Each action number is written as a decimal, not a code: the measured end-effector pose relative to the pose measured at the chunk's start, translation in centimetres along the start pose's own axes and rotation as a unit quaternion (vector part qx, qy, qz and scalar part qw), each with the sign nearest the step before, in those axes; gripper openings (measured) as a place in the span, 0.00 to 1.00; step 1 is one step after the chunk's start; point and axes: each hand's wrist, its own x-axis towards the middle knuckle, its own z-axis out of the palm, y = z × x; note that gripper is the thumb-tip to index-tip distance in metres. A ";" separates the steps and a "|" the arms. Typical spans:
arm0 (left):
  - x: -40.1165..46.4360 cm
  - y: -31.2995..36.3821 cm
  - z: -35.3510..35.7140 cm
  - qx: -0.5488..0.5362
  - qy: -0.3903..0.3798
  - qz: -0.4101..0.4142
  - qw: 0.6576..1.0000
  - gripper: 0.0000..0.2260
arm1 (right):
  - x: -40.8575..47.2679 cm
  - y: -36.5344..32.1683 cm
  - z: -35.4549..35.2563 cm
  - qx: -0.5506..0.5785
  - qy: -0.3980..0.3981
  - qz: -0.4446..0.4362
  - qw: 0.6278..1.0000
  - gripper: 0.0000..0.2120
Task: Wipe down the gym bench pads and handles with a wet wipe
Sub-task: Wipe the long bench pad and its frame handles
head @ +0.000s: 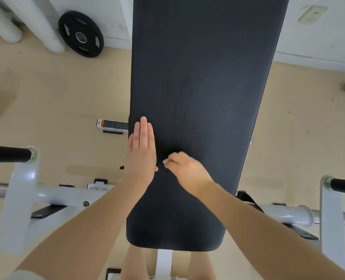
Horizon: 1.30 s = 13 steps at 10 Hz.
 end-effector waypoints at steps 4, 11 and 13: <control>-0.5 0.0 0.1 -0.019 0.025 -0.001 1.000 0.54 | 3.6 4.7 -4.4 -0.052 0.147 0.086 0.984 0.12; 0.9 3.8 -0.3 0.017 0.041 0.027 0.999 0.53 | 0.6 5.3 -3.1 -0.002 0.196 0.034 0.980 0.12; 0.8 4.3 -0.6 0.019 0.029 0.021 0.999 0.51 | -1.3 5.8 -4.2 0.048 0.131 0.069 0.988 0.07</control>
